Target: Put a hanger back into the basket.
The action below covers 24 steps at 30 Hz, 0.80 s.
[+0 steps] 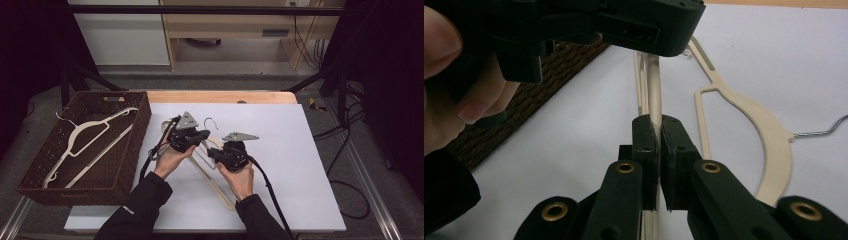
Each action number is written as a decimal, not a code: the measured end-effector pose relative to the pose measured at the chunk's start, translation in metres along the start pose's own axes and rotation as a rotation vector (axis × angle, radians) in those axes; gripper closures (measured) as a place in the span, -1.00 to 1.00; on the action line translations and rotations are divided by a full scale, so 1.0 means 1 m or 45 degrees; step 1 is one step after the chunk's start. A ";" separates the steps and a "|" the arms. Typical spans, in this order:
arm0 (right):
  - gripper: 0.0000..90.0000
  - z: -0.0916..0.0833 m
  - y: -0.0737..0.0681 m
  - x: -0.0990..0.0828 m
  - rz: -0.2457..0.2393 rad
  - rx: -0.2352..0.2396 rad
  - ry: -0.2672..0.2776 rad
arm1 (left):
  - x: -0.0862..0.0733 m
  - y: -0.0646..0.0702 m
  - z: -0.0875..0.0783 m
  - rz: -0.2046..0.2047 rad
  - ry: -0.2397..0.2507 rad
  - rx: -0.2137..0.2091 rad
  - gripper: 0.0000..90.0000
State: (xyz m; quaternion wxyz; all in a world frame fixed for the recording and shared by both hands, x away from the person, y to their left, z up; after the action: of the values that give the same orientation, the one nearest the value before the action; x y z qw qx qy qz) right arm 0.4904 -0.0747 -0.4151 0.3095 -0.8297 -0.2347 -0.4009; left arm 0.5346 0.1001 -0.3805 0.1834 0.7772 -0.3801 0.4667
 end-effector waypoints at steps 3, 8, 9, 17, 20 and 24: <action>0.94 0.000 -0.001 0.000 -0.006 0.010 -0.002 | 0.003 -0.003 -0.009 -0.040 0.027 -0.029 0.64; 0.94 -0.006 -0.001 0.001 -0.015 0.040 -0.005 | 0.007 -0.006 -0.033 -0.067 0.078 -0.031 0.09; 0.94 -0.008 -0.001 0.002 -0.015 0.045 -0.004 | 0.007 -0.007 -0.038 -0.060 0.093 -0.030 0.02; 0.94 -0.033 0.008 0.009 -0.100 0.153 -0.014 | 0.001 -0.007 -0.071 -0.012 0.098 -0.074 -0.47; 0.94 -0.043 0.010 0.010 -0.148 0.221 -0.028 | -0.006 -0.007 -0.073 0.029 0.043 -0.083 -0.52; 0.94 -0.054 0.008 0.011 -0.214 0.297 -0.058 | -0.011 -0.005 -0.072 0.081 -0.014 -0.117 -0.47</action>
State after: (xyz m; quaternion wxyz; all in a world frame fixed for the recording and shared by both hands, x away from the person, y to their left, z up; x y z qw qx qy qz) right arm 0.4740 -0.1168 -0.3822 0.3636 -0.7745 -0.3552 -0.3765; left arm 0.4934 0.1539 -0.3537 0.2018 0.7580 -0.4268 0.4501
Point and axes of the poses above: each handheld gripper's, and its own axes: z roughly forward along the jaws, x roughly out of its top, y roughly to its right, the point moved 1 cm from there along z, roughly forward along the jaws, and after that the axes turned 4 degrees about x, right-handed, at the moved point
